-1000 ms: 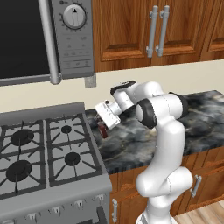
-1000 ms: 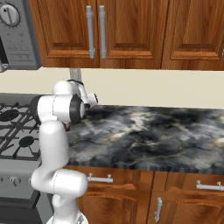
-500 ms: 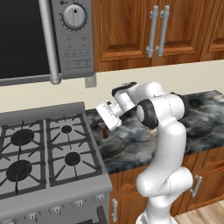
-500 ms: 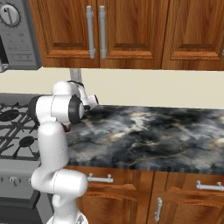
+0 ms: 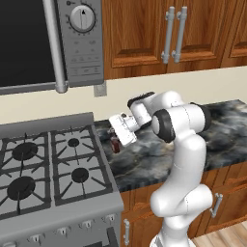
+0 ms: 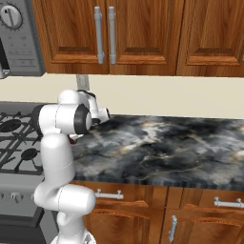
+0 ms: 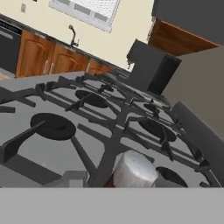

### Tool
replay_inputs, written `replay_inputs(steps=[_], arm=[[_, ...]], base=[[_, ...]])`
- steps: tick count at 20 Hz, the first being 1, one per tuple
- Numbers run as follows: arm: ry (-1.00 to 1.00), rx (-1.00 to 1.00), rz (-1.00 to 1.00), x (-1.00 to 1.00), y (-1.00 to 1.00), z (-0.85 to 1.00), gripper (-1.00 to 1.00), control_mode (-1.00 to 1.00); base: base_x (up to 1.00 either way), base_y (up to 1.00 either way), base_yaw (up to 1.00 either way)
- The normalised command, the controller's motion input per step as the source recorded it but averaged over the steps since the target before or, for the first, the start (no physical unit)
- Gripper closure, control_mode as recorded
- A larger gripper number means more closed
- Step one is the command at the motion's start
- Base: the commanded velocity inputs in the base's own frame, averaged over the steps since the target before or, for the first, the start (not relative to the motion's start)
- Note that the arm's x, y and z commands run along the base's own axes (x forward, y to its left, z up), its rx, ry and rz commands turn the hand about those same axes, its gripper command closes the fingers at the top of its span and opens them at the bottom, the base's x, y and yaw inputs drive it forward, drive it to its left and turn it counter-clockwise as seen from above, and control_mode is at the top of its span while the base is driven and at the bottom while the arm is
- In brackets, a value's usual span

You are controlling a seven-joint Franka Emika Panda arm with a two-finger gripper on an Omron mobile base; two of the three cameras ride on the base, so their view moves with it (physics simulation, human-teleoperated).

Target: Collect the turmeric, ketchup, and shaker from the cabinet and place them next to the stove.

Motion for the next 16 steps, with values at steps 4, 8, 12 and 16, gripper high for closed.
replay_inputs(steps=[4,8,12,16], arm=[[-0.06,0.08,0.00,0.00,-0.16,-0.38,1.00,-1.00],[-0.09,0.11,0.03,0.00,-0.26,-0.48,-1.00,-1.00],[-0.14,0.10,0.03,-0.04,-0.28,-0.43,-1.00,-1.00],[-0.05,0.07,0.02,0.00,-0.19,-0.26,-1.00,-1.00]], base=[[0.00,0.00,0.00],[0.00,0.00,0.00],[0.00,0.00,0.00],[0.00,0.00,0.00]])
